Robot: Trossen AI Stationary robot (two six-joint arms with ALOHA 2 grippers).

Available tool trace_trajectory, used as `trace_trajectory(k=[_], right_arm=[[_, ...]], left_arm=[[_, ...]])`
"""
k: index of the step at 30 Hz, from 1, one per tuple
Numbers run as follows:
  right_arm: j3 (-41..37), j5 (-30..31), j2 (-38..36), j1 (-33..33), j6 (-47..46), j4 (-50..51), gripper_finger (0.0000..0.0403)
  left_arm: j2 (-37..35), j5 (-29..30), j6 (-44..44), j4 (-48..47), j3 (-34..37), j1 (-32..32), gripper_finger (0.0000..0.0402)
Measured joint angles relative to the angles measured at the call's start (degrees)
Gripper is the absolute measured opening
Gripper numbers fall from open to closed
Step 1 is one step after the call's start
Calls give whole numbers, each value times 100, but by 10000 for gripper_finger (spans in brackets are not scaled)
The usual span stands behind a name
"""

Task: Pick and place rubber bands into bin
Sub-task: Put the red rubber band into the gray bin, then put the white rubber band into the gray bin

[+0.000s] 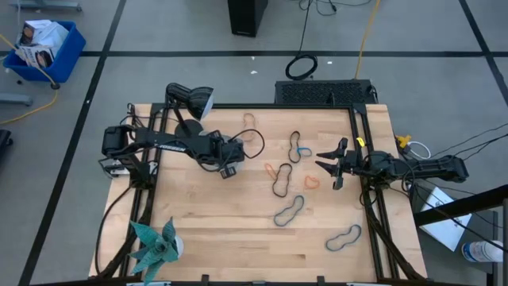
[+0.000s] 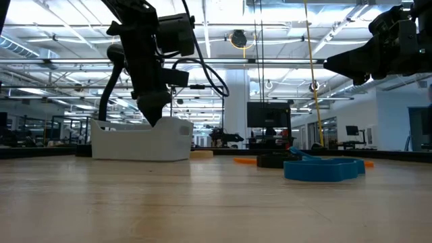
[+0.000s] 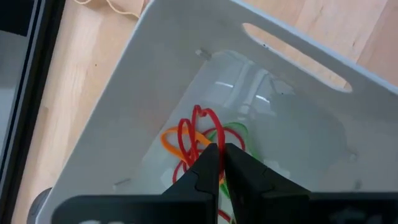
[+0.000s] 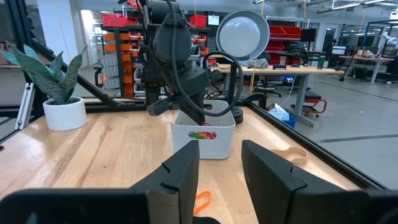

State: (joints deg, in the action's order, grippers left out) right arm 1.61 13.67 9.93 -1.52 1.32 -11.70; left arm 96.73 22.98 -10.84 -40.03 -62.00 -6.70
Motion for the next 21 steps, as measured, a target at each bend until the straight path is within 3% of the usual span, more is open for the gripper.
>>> trace_trajectory(k=[4, 13, 21], right_arm=[[0, -1, 0, -1, 0, 0, 116], [-2, -1, 0, -2, 0, 0, 116], [0, 0, 2, -2, 0, -2, 116]], left_arm=[[0, 0, -136, 0, 0, 0, 54], [0, -47, -38, -24, 0, 0, 150], [0, -93, -202, -22, 0, 9, 177]])
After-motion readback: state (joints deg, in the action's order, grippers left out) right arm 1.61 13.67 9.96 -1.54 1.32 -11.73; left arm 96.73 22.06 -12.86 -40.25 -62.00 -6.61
